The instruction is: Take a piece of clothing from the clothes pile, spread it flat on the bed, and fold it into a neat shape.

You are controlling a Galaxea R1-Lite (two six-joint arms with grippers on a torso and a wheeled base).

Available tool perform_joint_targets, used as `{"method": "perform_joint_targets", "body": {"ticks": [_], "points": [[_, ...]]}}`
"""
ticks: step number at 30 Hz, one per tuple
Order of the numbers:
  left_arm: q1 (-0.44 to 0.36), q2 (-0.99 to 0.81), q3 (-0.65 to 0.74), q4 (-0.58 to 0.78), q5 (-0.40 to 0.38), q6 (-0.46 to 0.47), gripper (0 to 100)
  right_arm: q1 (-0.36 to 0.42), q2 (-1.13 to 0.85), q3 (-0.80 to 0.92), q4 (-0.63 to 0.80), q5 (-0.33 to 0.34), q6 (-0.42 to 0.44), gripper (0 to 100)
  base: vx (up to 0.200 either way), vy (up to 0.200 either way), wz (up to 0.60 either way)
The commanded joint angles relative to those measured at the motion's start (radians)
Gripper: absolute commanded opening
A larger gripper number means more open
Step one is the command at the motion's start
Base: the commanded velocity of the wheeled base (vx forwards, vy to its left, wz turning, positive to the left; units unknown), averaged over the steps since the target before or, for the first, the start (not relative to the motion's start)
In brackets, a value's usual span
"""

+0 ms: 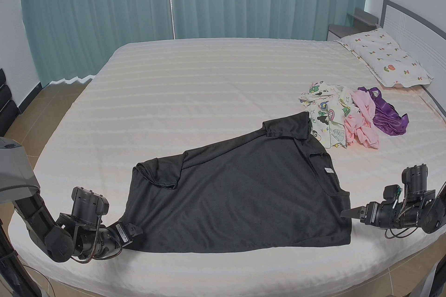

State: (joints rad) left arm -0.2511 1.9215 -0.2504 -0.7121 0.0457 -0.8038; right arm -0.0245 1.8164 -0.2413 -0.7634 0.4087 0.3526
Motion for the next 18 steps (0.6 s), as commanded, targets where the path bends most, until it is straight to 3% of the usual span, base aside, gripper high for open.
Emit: {"method": "perform_joint_targets", "body": {"ticks": [1,18], "points": [[-0.002,0.001,0.002,-0.001,0.002,0.0,100,0.005,0.001,0.005,-0.001,-0.001,0.0,100,0.0,0.0,0.0],[-0.002,0.007,-0.015,0.036,0.037,-0.002,100,0.008,0.004,0.007,-0.001,-0.002,0.0,100,0.0,0.0,0.0]]}}
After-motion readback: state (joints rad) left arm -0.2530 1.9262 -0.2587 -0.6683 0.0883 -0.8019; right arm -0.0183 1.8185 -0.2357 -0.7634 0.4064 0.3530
